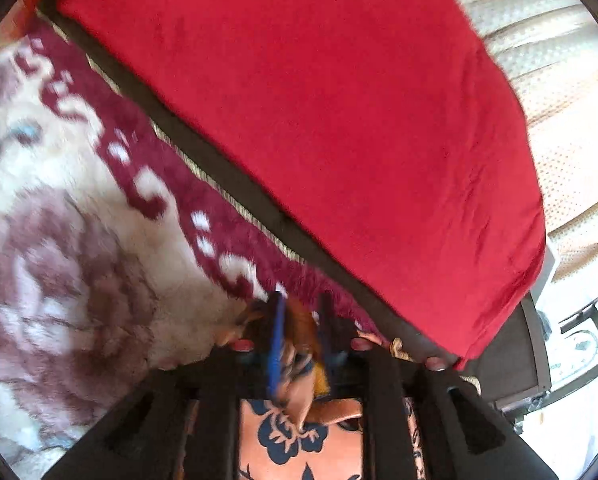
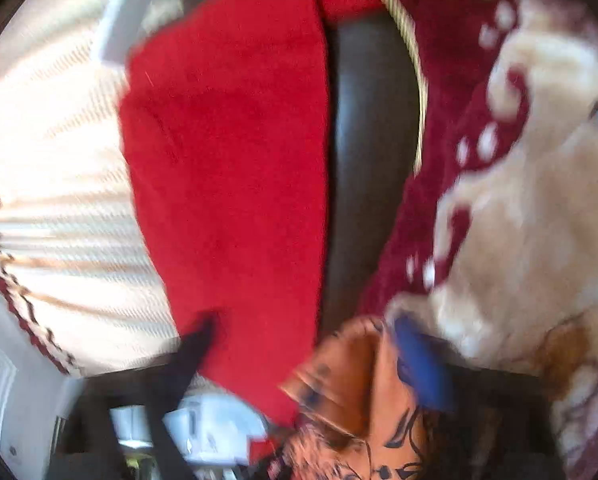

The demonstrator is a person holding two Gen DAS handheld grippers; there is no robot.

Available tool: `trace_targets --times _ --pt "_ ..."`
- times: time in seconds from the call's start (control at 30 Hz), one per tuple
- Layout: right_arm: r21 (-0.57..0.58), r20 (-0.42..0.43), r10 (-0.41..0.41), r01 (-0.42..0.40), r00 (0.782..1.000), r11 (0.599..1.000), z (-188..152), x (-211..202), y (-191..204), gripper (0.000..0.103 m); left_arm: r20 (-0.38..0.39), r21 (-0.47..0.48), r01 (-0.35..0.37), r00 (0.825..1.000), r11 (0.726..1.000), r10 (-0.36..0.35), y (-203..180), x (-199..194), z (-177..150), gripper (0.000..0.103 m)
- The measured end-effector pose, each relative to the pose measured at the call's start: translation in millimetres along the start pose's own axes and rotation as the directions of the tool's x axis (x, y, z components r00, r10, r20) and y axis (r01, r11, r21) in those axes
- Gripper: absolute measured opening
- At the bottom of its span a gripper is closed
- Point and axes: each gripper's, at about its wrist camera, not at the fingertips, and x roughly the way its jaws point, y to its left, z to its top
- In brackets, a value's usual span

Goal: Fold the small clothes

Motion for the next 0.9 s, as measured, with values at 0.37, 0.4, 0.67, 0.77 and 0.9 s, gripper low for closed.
trace_targets --times 0.37,0.4,0.67,0.77,0.9 --pt "-0.406 -0.131 -0.331 0.254 0.935 0.878 -69.6 -14.5 56.5 0.072 0.032 0.222 -0.176 0.984 0.959 0.173 -29.1 -62.1 -79.1 0.061" --pt "-0.466 -0.142 -0.375 0.272 0.916 0.842 -82.9 -10.4 61.5 0.063 0.017 0.258 -0.182 0.983 0.949 0.184 -31.7 -62.4 -95.0 0.061" --pt "-0.524 -0.277 -0.501 0.308 0.820 0.794 -149.3 -17.2 39.7 0.047 -0.127 0.342 -0.216 0.954 0.915 0.272 -22.3 -51.5 -152.3 0.061" --pt "-0.488 -0.355 -0.395 0.192 0.847 0.852 -161.0 -31.5 43.8 0.061 -0.158 0.287 -0.142 0.968 0.947 0.193 -15.5 -67.6 -154.9 0.062" --pt "-0.413 -0.428 -0.302 0.113 0.852 0.904 -180.7 -51.2 31.7 0.075 -0.251 0.158 -0.062 0.963 0.985 0.101 3.5 -70.3 -162.1 0.070"
